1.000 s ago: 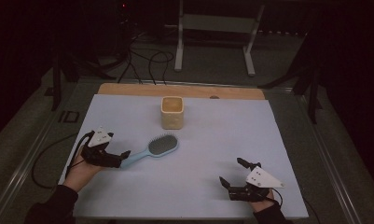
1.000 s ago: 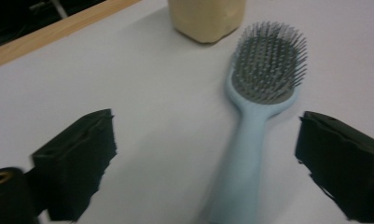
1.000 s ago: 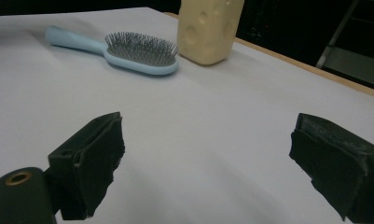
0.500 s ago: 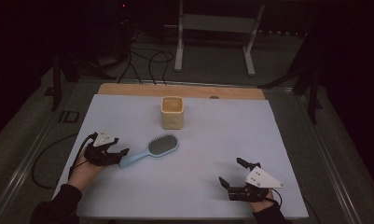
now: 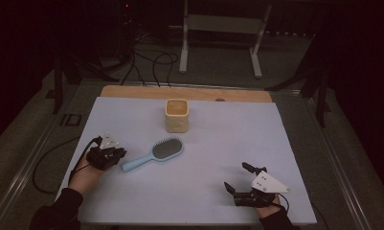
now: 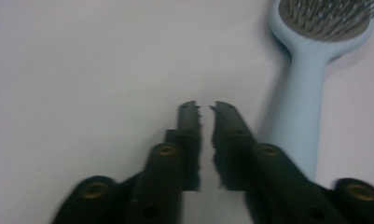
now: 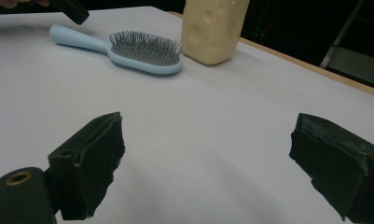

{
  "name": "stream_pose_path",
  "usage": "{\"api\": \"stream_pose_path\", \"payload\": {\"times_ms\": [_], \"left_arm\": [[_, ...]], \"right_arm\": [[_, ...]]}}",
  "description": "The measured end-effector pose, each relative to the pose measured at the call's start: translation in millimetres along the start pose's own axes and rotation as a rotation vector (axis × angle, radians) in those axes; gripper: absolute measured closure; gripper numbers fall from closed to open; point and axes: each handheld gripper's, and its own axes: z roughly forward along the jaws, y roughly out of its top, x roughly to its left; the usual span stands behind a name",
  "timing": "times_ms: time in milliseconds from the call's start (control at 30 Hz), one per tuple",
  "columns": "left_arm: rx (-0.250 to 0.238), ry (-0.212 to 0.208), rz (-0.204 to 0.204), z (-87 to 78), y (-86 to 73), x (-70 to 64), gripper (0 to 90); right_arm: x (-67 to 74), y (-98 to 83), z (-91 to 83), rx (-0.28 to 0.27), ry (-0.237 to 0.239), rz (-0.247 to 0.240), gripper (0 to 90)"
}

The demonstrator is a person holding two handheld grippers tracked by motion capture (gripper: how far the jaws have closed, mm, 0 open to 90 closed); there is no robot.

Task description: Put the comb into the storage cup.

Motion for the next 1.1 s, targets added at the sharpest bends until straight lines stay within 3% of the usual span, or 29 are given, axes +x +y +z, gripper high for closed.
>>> {"api": "stream_pose_path", "payload": {"times_ms": [133,267,700,933,1100], "left_arm": [[0.039,-0.007,0.011,2.6,-1.0,-0.3,89.5],[0.042,-0.031,0.004,2.4,-1.3,-0.9,89.8],[0.083,-0.071,0.04,1.4,-4.4,-12.0,89.7],[0.093,-0.096,0.077,-4.4,-2.6,-23.6,89.8],[0.105,-0.14,0.099,-8.0,-2.3,-32.3,89.7]], "right_arm": [[-0.1,0.0,-0.4,-0.001,0.002,0.002,9.2],[-0.1,0.0,-0.2,-0.003,0.005,0.005,9.2],[0.5,0.3,-0.5,-0.004,0.008,0.009,9.2],[0.6,0.2,-0.4,-0.007,0.01,0.011,9.3],[1.3,0.3,0.1,-0.008,0.013,0.008,9.3]]}}
